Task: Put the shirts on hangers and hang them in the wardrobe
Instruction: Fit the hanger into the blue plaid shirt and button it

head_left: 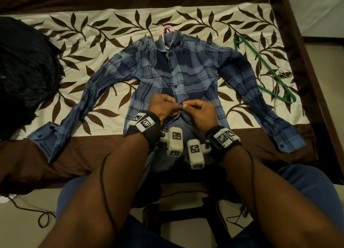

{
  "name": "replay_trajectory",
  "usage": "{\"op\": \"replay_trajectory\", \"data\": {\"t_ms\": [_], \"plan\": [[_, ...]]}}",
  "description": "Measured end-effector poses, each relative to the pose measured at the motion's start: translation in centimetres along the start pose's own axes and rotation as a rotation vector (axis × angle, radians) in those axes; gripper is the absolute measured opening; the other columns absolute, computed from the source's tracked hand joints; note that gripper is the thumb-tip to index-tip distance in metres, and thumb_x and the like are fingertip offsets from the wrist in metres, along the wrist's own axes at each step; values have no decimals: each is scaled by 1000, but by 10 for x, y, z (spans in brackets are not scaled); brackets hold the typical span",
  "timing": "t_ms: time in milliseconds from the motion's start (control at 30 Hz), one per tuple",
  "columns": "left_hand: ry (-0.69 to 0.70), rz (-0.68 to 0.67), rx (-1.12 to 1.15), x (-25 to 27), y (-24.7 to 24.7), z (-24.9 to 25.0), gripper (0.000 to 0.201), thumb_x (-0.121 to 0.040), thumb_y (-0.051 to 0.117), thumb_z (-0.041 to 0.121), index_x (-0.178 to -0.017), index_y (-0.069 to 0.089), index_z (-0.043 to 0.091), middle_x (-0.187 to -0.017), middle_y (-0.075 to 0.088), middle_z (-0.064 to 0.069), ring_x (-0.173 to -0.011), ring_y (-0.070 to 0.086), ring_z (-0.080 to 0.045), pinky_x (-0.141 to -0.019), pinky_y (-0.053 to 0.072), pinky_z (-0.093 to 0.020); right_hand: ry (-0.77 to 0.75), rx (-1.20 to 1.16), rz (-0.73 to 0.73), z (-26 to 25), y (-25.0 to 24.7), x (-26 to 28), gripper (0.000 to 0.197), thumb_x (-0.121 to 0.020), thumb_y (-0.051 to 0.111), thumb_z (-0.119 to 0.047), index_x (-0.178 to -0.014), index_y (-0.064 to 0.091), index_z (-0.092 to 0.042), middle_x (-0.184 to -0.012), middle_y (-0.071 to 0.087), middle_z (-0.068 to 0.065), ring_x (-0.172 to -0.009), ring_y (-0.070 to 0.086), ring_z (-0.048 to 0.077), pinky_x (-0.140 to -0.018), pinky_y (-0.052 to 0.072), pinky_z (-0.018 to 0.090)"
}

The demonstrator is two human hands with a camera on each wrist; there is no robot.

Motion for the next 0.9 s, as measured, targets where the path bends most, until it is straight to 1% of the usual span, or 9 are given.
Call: {"op": "replay_trajectory", "data": {"t_ms": [100,167,267,400,500,633,733,833,900], "plan": [[48,-7,-40,-1,0,2,22,-79,73,-9,-73,60,6,-68,61,-12,-57,61,-20,-58,57,-28,122,-31,-26,3,1,-5,8,-86,72,-1,-94,75,-3,-87,75,13,-79,70,22,-77,59,31],[91,-8,-82,-2,-2,3,22,-78,74,-11,-77,60,6,-68,61,-10,-60,60,-21,-61,58,-32,255,-79,-50,4,4,-6,5,-88,70,-2,-89,74,-5,-79,73,13,-68,64,26,-64,56,29],[199,1,-193,-2,-2,6,27,-75,74,-10,-76,59,13,-67,60,-5,-63,58,-18,-66,55,-34,420,-169,-126,0,4,-5,5,-92,64,1,-93,69,-1,-54,65,2,-43,57,9,-42,45,18],[371,52,-381,-1,1,11,33,-73,73,-5,-74,57,24,-67,62,0,-61,58,-13,-64,52,-28,501,-173,-195,-6,3,-3,7,-95,61,-3,-98,67,-2,-67,65,7,-47,60,7,-45,47,16],[387,104,-431,-1,-2,4,22,-78,73,2,-84,62,19,-73,69,-7,-68,65,-20,-70,56,-34,330,-17,-131,-4,-2,-6,11,-94,65,-9,-88,68,-1,-80,70,17,-65,67,19,-62,57,25],[353,109,-627,9,-19,-11,10,-83,76,18,-90,69,16,-79,70,-4,-77,67,-21,-75,56,-35,-64,842,-283,-13,-16,6,24,-87,72,-40,-89,74,-16,-80,71,1,-76,65,18,-70,51,32],[259,65,-904,23,-37,-35,17,-85,73,32,-94,71,19,-91,71,-5,-86,65,-24,-81,56,-38,-227,1262,-379,-11,-25,23,35,-88,65,-50,-94,72,-16,-93,70,9,-90,63,30,-73,51,36],[154,69,-1045,41,-53,-56,26,-86,66,42,-93,70,18,-96,70,-8,-90,65,-30,-84,56,-43,-305,1396,-355,-11,-32,35,29,-91,62,-41,-93,71,-13,-100,67,13,-99,60,33,-73,48,37],[174,111,-1036,53,-54,-61,23,-89,62,33,-87,71,12,-91,71,-13,-87,67,-33,-79,56,-40,-315,1380,-271,-18,-37,43,22,-91,63,-32,-95,72,-13,-104,66,13,-101,58,33,-75,50,39]]}}
Point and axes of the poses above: each hand's wrist, its own x-axis away from the middle knuckle, its own y-axis out of the palm, z = x × y, the point moved 6 cm from there along -x, towards the middle knuckle
